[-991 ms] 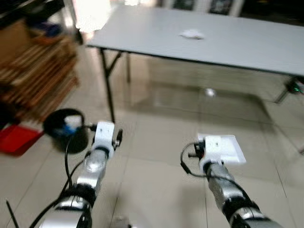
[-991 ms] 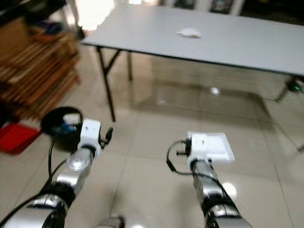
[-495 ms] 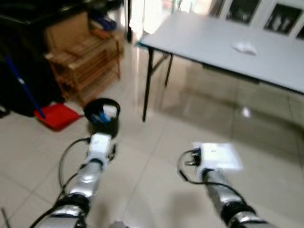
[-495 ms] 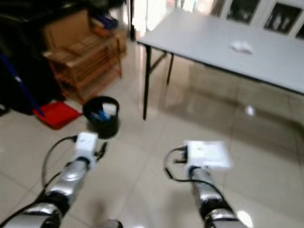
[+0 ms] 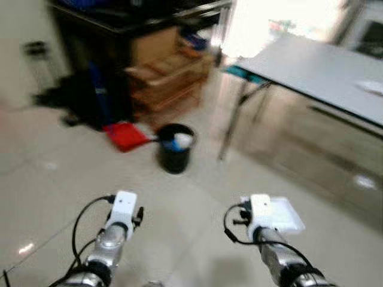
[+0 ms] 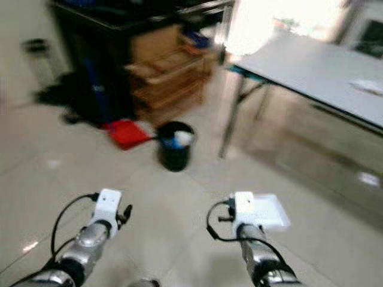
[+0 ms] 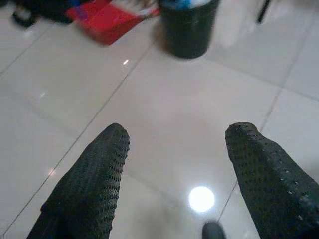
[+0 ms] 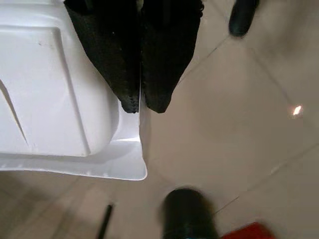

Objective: Picking trash to rubbish bin

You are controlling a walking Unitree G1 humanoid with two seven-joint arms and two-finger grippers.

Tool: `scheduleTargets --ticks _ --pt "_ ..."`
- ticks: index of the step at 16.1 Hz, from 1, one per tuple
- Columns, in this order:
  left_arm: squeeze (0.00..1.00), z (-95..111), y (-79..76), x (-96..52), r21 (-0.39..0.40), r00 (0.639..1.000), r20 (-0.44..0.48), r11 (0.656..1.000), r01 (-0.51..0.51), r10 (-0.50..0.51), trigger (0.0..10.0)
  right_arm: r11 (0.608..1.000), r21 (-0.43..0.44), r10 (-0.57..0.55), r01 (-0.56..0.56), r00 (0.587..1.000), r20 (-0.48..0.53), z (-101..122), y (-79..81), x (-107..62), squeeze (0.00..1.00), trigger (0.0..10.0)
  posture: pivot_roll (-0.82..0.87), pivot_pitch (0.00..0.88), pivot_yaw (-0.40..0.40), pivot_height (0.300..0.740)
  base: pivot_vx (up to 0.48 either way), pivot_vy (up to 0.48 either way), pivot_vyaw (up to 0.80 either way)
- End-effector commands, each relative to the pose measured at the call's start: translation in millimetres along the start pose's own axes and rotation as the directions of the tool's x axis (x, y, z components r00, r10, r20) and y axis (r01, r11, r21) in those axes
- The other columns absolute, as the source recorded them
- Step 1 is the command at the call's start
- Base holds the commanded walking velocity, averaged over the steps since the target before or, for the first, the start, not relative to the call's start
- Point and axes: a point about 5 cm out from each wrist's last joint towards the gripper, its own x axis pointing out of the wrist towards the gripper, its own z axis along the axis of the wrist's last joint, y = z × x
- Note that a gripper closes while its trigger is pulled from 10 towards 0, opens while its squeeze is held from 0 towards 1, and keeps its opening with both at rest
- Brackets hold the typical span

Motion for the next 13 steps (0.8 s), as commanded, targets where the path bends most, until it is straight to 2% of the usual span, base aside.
scheduleTargets --ticks 1,6,7,11,13 --pt "0.0 -12 -8.7 -2.6 -0.004 0.998 -0.055 1.0 0.017 -0.017 10.0 1.0 -0.002 -0.004 0.004 0.998 -0.057 -12 -2.4 -2.8 0.0 10.0 -0.02 0.046 -0.081 0.74 0.0 0.0 0.8" --pt "0.0 -23 -16.2 -6.2 0.023 0.994 -0.096 0.999 0.046 -0.044 10.0 1.0 0.013 -0.001 0.002 0.992 -0.125 -28 -0.6 -6.7 0.0 10.0 -0.02 0.051 -0.083 0.74 0.0 0.0 0.8" --pt "0.0 -25 -20.3 -6.8 0.002 0.992 -0.107 0.998 0.062 -0.062 10.0 1.0 0.026 0.002 0.002 0.991 -0.136 -31 -0.5 -7.6 0.0 10.0 -0.02 0.052 -0.087 0.74 0.0 0.0 0.0" --pt "0.0 -30 -33.7 -8.5 0.015 0.985 -0.139 0.994 0.106 -0.103 10.0 0.999 0.03 0.043 -0.039 0.984 -0.172 -39 7.4 -9.1 0.0 10.0 -0.03 0.054 -0.091 0.74 0.0 0.0 0.0" --pt "0.0 -31 -36.9 -8.8 0.02 0.983 -0.14 0.993 0.12 -0.116 10.0 0.998 0.02 0.066 -0.064 0.984 -0.164 -38 10.7 -8.7 0.0 10.0 -0.03 0.054 -0.092 0.74 0.27 0.0 0.0"
